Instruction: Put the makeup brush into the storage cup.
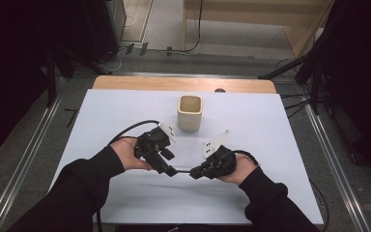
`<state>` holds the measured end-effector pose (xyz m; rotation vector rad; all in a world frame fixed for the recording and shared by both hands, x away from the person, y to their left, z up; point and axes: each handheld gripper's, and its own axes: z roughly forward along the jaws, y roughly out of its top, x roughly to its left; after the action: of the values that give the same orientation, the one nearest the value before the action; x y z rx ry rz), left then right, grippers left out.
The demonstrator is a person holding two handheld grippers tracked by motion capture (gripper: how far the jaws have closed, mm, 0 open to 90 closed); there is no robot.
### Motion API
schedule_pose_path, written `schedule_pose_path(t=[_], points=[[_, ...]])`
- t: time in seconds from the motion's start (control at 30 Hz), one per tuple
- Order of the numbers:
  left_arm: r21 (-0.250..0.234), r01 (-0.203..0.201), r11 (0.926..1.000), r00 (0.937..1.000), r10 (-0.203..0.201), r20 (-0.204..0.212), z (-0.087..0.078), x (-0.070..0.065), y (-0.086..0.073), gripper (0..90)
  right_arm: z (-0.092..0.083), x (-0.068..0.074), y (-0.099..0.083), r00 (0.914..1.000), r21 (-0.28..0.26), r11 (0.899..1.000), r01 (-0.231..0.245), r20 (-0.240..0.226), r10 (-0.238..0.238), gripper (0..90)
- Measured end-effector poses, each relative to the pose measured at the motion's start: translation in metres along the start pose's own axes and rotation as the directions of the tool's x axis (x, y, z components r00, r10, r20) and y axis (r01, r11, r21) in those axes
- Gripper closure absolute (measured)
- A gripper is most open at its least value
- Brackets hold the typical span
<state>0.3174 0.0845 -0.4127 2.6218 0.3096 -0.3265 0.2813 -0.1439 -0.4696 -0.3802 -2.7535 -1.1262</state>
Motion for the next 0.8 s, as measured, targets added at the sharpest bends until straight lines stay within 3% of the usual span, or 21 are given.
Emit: schedule_pose_path(t=[0.23,0.43,0.63,0.67,0.8], points=[[-0.045,0.021,0.9988,0.9998,-0.021,0.004,-0.002,0.004,-0.008,34.3,-0.008,-0.001,-0.006,0.9996,-0.014,1.0,-0.02,0.02,0.02,85.6],[-0.078,0.054,0.9955,0.9983,-0.056,-0.019,-0.005,0.007,-0.018,32.1,-0.018,-0.002,-0.016,0.9978,-0.024,0.999,-0.047,0.045,0.048,85.7],[-0.112,0.089,0.9898,0.9951,-0.093,-0.034,-0.007,0.011,-0.028,32.1,-0.029,-0.001,-0.025,0.9945,-0.039,0.996,-0.078,0.067,0.08,85.6],[-0.142,0.096,0.9852,0.9942,-0.102,-0.035,-0.009,0.011,-0.031,32.1,-0.03,-0.001,-0.027,0.9938,-0.042,0.996,-0.082,0.072,0.085,85.6],[-0.166,0.113,0.9796,0.9917,-0.121,-0.041,-0.01,0.012,-0.035,32.6,-0.033,0.0,-0.031,0.9913,-0.05,0.994,-0.1,0.08,0.104,85.6]])
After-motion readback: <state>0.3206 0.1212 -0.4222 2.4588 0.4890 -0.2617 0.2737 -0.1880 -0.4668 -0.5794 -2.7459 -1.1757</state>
